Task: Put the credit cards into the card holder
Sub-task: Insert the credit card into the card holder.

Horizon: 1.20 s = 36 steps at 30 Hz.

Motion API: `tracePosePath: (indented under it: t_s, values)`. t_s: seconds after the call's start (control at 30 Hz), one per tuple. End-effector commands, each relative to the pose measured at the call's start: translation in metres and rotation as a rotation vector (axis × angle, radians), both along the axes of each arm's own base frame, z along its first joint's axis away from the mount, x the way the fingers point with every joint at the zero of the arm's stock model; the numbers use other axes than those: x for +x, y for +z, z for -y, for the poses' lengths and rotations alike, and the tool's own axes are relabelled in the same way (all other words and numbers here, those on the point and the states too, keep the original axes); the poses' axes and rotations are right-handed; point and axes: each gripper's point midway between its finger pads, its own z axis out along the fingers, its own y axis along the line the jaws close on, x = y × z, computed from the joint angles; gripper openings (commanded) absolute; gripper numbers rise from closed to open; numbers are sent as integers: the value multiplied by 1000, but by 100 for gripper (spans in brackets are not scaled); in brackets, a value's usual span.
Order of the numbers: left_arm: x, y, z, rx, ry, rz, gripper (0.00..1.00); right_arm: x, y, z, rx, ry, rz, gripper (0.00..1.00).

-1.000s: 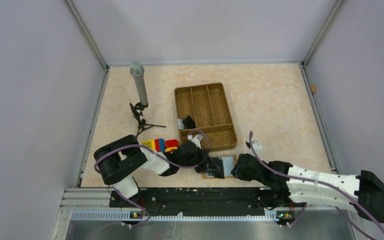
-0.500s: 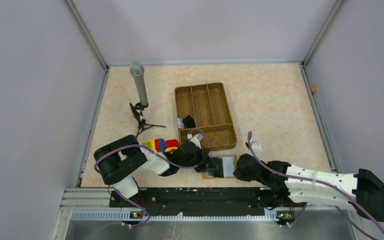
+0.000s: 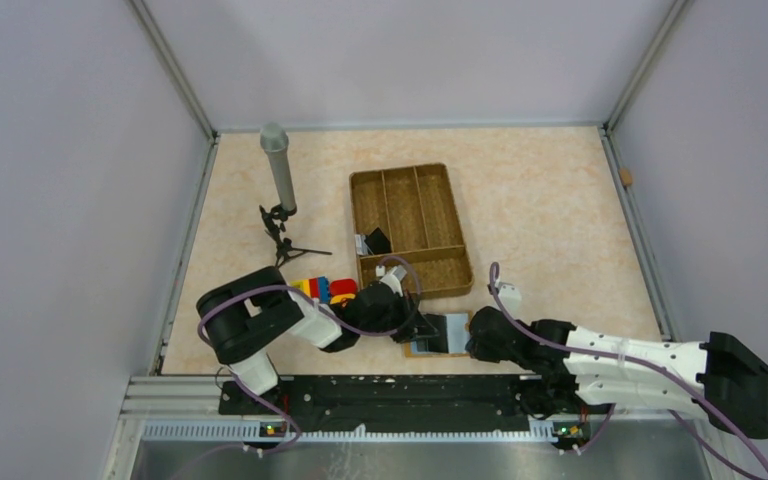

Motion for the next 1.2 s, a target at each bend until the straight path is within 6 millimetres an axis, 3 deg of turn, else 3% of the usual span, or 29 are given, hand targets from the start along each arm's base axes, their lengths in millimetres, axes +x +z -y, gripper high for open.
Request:
tracePosePath:
  t_s: [0.0, 0.7, 1.17]
  values:
    - [10, 2, 6, -23, 18, 34, 0, 1, 11, -13, 36, 22, 8, 0]
    - [18, 0, 2, -18, 61, 66, 0, 0, 11, -13, 41, 28, 4, 0]
    - [8, -5, 9, 9, 22, 55, 0, 0, 13, -13, 35, 28, 6, 0]
